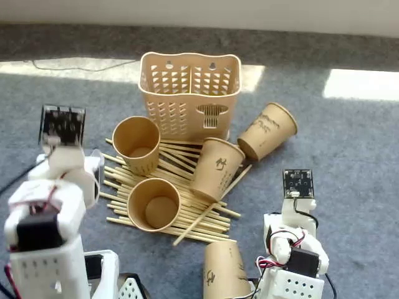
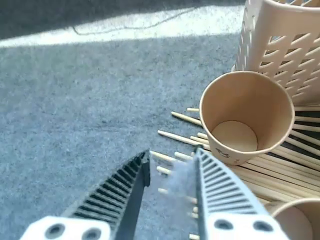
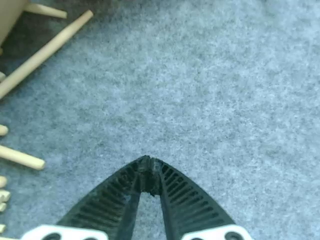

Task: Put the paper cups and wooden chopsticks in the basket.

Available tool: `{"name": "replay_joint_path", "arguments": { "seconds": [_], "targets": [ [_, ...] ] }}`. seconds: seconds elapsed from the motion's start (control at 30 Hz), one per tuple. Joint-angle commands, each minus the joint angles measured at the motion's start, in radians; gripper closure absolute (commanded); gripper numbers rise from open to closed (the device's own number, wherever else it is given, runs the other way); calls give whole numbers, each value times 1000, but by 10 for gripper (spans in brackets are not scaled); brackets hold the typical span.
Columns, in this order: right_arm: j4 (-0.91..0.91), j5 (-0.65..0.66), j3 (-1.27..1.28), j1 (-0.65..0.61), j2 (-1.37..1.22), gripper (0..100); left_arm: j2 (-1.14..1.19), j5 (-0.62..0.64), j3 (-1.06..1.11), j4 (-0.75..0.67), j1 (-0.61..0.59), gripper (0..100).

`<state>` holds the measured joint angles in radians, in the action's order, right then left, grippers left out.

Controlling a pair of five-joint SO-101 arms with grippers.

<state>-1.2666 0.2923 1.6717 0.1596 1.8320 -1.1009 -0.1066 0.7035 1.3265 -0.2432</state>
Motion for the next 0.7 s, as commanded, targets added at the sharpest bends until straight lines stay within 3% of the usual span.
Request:
{"name": "replay_joint_path", "arguments": {
  "seconds": [0.0,0.17,0.33,0.67],
  "targets": [
    [15,12,130,-1,5,993,206,83,-120,2,15,759],
    [15,12,130,-1,5,993,381,117,-194,-6,73,780],
    [15,12,130,-1,5,993,498,176,-252,-20,74,783],
    [15,12,130,1,5,993,690,180,-255,-115,68,784]
  ]
}}
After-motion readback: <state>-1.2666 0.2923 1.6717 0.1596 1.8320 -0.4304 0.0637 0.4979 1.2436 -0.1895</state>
